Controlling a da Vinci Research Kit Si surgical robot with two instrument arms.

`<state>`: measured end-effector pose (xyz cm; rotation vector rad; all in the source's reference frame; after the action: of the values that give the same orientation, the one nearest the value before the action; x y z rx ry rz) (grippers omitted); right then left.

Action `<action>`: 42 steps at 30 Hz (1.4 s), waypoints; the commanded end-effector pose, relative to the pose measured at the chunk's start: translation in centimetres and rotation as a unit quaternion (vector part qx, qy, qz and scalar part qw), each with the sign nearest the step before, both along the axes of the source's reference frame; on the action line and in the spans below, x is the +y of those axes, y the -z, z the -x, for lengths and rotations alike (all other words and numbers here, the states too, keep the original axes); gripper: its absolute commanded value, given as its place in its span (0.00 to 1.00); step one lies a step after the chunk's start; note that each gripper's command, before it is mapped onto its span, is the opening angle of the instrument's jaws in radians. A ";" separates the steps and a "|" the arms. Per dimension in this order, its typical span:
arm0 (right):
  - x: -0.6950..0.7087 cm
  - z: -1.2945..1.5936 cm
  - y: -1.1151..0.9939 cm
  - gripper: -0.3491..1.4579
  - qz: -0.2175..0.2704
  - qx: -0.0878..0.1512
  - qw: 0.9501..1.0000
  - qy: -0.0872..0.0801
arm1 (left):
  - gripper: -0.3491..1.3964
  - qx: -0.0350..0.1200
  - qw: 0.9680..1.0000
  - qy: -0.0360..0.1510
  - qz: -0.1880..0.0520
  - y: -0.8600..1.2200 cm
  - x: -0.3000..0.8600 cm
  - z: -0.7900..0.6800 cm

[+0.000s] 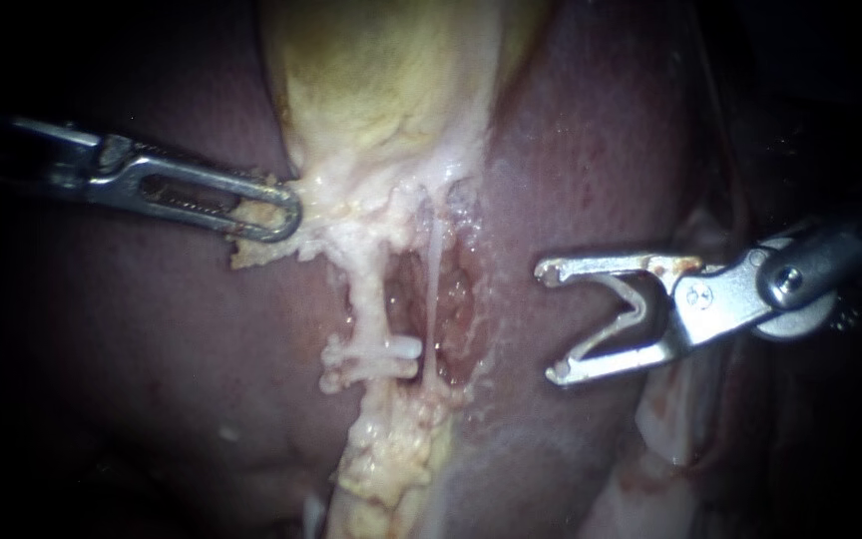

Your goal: Clipping third clip left tube

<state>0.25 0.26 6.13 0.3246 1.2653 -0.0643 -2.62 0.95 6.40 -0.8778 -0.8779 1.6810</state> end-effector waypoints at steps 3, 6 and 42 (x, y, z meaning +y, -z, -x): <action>0.00 0.00 0.00 0.47 0.000 0.000 1.000 0.000 | 0.00 -0.002 1.000 -0.002 -0.002 0.07 0.03 -0.06; 0.00 0.00 0.00 0.47 0.000 0.000 1.000 0.000 | 0.00 -0.007 1.000 -0.006 -0.008 0.20 0.12 -0.17; 0.05 -1.05 -0.18 0.47 -0.204 0.018 0.975 -0.088 | 0.00 -0.016 1.000 0.018 -0.011 0.63 0.34 -0.44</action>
<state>1.33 0.32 6.32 0.5671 1.3393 0.3549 -2.17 1.29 5.77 -0.9036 -0.8970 1.6267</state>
